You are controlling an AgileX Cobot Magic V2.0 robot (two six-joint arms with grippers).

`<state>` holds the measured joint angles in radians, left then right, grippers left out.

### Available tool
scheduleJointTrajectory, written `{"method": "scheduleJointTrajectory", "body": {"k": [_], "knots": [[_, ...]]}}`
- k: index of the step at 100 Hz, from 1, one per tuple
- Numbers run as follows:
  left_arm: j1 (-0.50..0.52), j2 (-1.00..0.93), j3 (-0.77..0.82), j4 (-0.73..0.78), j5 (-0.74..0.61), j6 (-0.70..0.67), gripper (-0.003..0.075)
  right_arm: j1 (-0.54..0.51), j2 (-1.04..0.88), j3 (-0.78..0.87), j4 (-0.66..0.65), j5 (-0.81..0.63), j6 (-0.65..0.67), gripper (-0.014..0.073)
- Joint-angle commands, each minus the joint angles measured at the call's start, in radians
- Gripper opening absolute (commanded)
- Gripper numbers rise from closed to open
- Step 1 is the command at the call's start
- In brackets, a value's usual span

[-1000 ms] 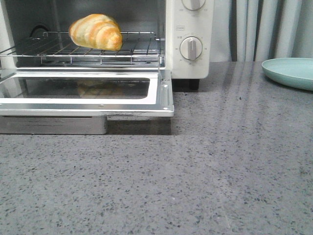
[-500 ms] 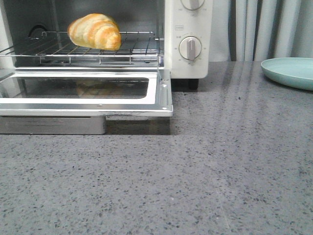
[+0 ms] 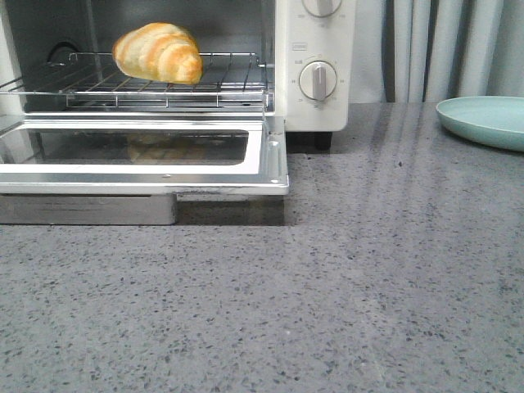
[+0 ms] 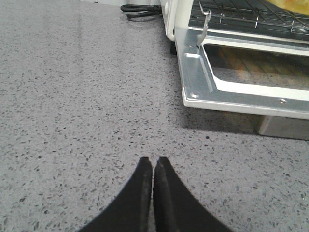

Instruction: Put bread in oven

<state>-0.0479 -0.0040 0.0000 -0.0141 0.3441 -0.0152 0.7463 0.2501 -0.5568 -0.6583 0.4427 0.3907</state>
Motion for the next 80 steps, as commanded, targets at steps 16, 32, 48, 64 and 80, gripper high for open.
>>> {"method": "scheduleJointTrajectory", "body": {"k": [16,32,48,64,80], "knots": [[0.006,-0.029,0.023,-0.009,-0.040,-0.012,-0.0021,-0.131,0.009,0.035,0.003,0.032,0.002,-0.0069],[0.006,-0.029,0.023,-0.009,-0.040,-0.012,-0.0021,-0.395,0.009,0.143,0.236,-0.084,-0.184,-0.0069],[0.006,-0.029,0.023,-0.009,-0.040,-0.012,-0.0021,-0.651,0.009,0.292,0.438,-0.298,-0.343,-0.0069],[0.006,-0.029,0.023,-0.009,-0.040,-0.012,-0.0021,-0.751,-0.034,0.424,0.501,-0.369,-0.369,-0.0069],[0.006,-0.029,0.023,-0.009,-0.040,-0.012,-0.0021,-0.759,-0.134,0.517,0.551,-0.318,-0.369,-0.0069]]}}
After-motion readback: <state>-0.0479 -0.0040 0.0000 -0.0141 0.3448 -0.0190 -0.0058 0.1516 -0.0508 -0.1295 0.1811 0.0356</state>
